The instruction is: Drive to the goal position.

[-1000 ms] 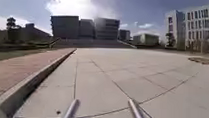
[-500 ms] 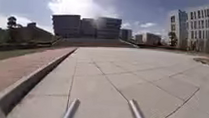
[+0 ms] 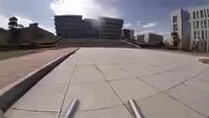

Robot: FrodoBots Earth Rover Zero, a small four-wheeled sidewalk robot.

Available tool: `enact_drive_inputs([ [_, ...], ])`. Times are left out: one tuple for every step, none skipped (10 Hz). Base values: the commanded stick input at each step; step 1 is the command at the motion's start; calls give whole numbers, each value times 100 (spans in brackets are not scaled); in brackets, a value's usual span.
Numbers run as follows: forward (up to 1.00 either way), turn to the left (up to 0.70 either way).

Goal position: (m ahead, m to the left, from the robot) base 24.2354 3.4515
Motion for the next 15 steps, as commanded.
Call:
enact_drive_inputs([
  [70,35],
  [70,22],
  [70,0],
  [70,0],
  [70,0],
  [70,0],
  [70,0],
  [70,0],
  [70,0],
  [70,0],
  [70,0],
  [70,0],
  [70,0],
  [70,0],
  [70,0],
])
